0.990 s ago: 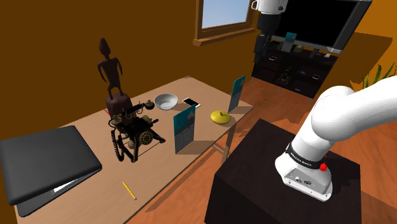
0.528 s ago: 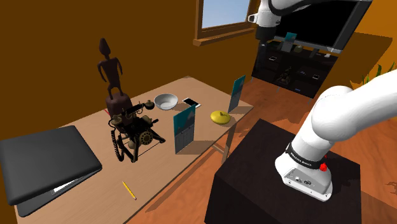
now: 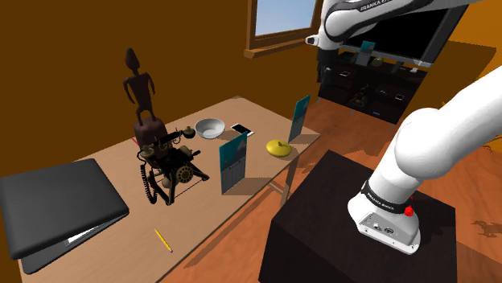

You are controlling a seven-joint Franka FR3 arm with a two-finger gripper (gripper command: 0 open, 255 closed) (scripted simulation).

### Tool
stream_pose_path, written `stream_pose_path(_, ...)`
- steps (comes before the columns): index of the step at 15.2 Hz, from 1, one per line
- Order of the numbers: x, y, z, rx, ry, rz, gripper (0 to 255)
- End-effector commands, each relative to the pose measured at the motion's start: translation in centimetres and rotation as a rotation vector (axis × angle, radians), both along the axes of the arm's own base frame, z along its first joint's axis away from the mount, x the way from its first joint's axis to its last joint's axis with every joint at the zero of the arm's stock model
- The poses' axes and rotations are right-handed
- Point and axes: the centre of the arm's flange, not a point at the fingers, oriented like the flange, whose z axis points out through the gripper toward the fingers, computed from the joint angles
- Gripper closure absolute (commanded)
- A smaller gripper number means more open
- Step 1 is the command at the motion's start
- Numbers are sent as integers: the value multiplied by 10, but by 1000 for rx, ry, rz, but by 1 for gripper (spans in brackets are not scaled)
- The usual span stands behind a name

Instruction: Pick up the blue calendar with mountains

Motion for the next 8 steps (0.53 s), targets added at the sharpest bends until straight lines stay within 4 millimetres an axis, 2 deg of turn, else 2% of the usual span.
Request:
stream_pose_path(1,14,-18,-15,-6,8,67,0)
stream_pose_path(8,64,-71,-67,-22,35,282,0)
